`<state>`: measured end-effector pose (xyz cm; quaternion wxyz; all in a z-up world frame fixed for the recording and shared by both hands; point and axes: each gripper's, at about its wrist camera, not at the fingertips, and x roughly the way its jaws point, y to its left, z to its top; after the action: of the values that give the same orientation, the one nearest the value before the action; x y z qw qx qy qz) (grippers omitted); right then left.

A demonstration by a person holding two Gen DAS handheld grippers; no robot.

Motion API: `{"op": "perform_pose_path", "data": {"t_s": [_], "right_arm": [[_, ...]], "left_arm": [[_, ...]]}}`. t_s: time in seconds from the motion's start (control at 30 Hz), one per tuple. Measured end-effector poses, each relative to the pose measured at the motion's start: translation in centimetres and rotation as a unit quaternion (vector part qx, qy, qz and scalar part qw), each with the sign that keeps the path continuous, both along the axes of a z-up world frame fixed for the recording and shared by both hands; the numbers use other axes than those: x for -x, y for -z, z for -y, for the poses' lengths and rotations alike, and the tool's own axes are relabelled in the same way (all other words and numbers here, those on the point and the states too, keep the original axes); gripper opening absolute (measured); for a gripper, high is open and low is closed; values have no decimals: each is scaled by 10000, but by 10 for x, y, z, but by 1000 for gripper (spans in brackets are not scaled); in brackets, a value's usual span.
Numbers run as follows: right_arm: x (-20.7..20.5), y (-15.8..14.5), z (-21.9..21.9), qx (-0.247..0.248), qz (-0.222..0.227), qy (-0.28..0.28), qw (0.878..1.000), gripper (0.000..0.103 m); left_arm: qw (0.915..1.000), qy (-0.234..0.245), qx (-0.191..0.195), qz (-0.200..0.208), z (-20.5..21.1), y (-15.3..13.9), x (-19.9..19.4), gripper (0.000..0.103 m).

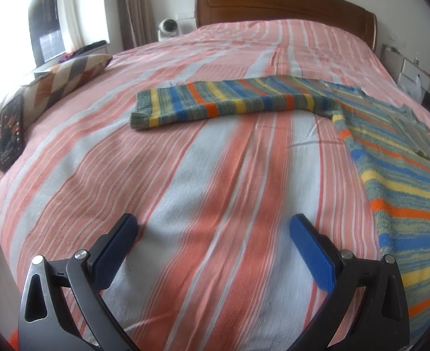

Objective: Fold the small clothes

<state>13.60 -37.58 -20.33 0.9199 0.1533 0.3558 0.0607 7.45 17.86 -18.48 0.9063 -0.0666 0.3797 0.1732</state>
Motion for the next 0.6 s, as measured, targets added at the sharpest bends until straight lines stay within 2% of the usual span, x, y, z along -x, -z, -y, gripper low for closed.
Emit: {"op": "perform_pose_path", "data": {"t_s": [0.6], "right_arm": [[12,3,3,-30,83,-5,10000,88]], "left_arm": [[10000,6,-1,1,0,0,0,103]]}}
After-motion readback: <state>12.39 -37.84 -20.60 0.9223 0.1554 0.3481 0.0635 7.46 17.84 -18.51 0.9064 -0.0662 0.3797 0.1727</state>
